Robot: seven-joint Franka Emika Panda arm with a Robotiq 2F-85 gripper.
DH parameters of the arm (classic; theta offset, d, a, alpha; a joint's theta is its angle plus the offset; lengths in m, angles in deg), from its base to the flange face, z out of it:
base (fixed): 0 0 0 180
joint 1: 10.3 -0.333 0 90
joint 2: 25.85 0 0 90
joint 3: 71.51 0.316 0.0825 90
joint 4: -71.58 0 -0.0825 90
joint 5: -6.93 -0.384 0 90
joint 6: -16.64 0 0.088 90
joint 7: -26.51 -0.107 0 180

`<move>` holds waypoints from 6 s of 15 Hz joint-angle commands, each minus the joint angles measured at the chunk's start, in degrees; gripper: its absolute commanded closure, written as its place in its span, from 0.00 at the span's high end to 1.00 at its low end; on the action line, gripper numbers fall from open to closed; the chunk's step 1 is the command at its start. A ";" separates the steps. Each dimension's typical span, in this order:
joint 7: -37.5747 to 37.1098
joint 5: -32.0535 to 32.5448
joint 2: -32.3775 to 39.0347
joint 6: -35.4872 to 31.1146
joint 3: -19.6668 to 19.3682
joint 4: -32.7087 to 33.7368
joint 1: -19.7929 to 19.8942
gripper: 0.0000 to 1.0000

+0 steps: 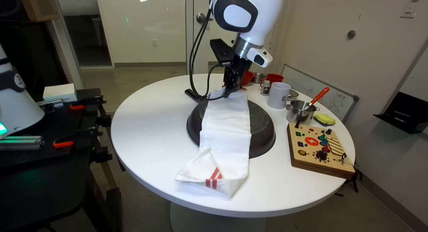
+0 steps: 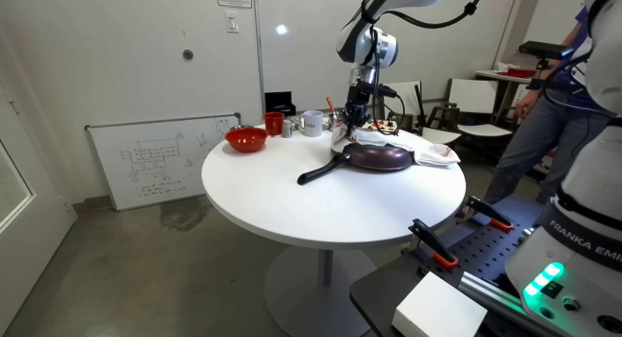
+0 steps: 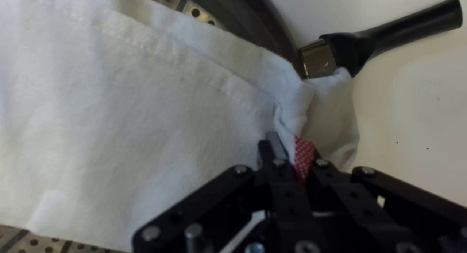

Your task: Use the towel to wipe the pan

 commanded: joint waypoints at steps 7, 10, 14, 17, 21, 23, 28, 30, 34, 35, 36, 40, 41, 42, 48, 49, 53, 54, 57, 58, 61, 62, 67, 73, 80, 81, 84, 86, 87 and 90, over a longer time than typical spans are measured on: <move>11.92 -16.71 5.50 10.13 4.09 5.93 11.81 0.05; 10.61 -13.79 5.57 8.81 2.11 5.89 10.05 0.05; 7.37 -5.63 3.90 5.83 -1.72 5.20 5.63 0.05; 6.14 -1.18 3.65 4.93 -2.89 5.69 4.08 0.05; 5.07 2.64 3.42 4.05 -4.13 4.94 3.08 0.05; 4.38 4.14 3.59 3.95 -4.91 4.45 3.15 0.05; 1.43 7.07 3.48 3.88 -7.55 2.99 3.46 0.05; 0.88 7.64 3.28 4.28 -8.20 3.04 3.84 0.05; 5.48 -1.30 3.15 9.25 -4.29 5.40 10.61 0.05; 5.98 -2.73 3.30 9.93 -4.10 5.56 11.68 0.05; 6.50 -4.01 3.48 10.79 -4.00 5.80 12.77 0.05; 6.30 -4.92 3.94 11.55 -5.22 5.97 14.45 0.05; 6.22 -4.73 3.95 11.40 -5.33 5.89 14.62 0.05; 5.65 -3.89 3.97 11.08 -5.82 5.95 14.32 0.05; -1.28 5.11 3.90 7.10 -10.68 5.80 9.70 0.05; -2.50 6.74 3.96 6.72 -11.31 5.90 9.03 0.05; -5.66 11.12 4.17 5.83 -12.62 5.85 7.22 0.05; -6.40 11.93 4.27 5.53 -12.87 5.87 6.84 0.05; -7.68 13.43 4.57 4.74 -12.75 5.77 6.02 0.05; -7.75 13.47 4.62 4.53 -12.41 5.71 5.87 0.05; -7.53 11.77 5.19 4.14 -10.79 6.53 5.73 0.05; -7.54 11.13 5.43 4.11 -10.12 6.98 5.61 0.05; -6.83 8.57 6.92 4.58 -6.01 10.48 4.49 0.05; -6.20 6.87 9.78 5.09 -2.56 15.88 2.00 0.05; -6.65 8.76 12.01 6.43 -4.39 20.24 1.85 0.05; -6.72 9.00 12.17 6.52 -4.90 20.58 2.09 0.05; -6.91 9.53 12.35 6.68 -6.30 21.19 2.86 0.05; -7.09 9.92 12.14 6.68 -7.31 20.68 3.38 0.05; -7.17 10.12 11.92 6.83 -7.81 20.22 3.67 0.05; -7.55 11.30 11.03 6.59 -9.59 18.39 4.30 0.05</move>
